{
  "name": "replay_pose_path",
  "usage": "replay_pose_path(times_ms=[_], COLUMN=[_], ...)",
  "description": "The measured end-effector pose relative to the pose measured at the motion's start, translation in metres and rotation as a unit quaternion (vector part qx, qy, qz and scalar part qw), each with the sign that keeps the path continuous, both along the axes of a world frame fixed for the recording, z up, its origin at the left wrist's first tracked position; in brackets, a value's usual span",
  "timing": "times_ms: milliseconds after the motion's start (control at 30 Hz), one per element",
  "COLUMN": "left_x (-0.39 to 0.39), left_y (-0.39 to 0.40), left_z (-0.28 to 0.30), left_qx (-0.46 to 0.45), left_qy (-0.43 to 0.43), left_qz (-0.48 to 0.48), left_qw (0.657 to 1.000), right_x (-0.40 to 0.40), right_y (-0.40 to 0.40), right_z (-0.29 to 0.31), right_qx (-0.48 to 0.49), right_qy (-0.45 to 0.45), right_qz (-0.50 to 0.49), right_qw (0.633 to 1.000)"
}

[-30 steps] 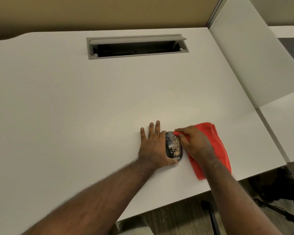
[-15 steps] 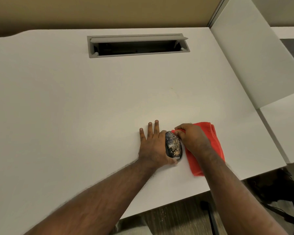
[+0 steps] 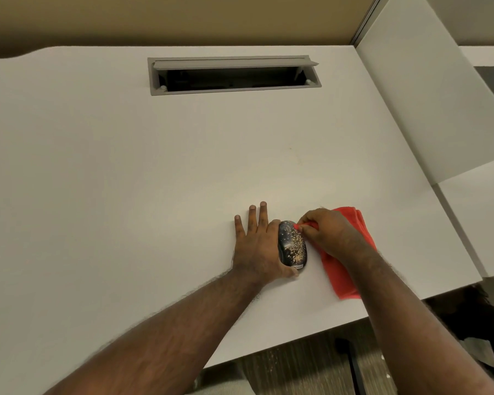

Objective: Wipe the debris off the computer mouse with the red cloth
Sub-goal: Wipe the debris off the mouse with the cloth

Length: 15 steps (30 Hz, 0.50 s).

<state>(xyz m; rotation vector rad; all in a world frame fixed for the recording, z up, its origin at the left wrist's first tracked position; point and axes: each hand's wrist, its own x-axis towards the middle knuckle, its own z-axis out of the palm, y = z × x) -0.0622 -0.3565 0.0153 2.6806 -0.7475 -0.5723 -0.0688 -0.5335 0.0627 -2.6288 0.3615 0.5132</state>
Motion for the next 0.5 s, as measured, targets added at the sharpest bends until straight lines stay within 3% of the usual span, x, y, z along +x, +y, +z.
replay_pose_path(times_ms=[500], left_x=[0.0012], left_y=[0.0000], left_z=[0.0014], left_qx=[0.010], left_qy=[0.003], left_qz=[-0.005], left_qw=[1.000], right_x=[-0.0014], right_y=[0.0079], right_z=[0.0115], right_qx=[-0.015], right_qy=[-0.010], right_qz=[0.021], right_qw=[1.000])
